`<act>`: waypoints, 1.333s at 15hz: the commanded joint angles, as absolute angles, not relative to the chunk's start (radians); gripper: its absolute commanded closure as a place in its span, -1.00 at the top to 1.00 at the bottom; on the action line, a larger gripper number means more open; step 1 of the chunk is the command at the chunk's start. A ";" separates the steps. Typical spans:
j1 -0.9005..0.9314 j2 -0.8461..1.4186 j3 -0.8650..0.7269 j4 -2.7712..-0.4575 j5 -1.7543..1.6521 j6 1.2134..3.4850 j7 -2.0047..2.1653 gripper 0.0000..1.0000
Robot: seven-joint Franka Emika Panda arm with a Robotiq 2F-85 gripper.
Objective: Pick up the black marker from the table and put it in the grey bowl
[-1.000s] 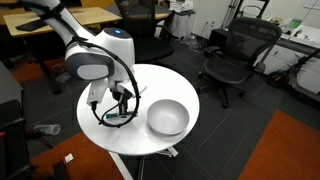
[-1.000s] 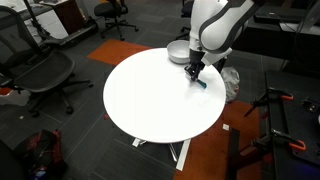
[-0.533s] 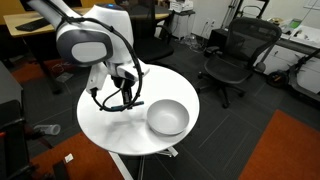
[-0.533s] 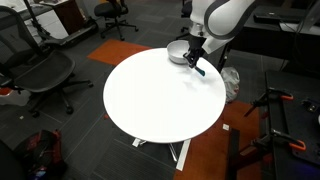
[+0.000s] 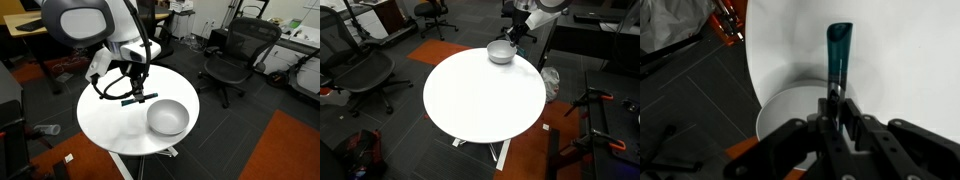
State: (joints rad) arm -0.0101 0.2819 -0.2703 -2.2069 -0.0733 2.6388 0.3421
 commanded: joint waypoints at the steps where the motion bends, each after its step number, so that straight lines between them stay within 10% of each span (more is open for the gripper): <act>1: -0.034 0.271 -0.274 -2.148 -0.104 2.575 0.365 -0.91; 20: -0.151 0.613 -0.199 -1.730 0.013 2.429 0.276 -0.91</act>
State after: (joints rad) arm -0.1219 0.5522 -0.2265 -1.8174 -0.0224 2.4896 0.3189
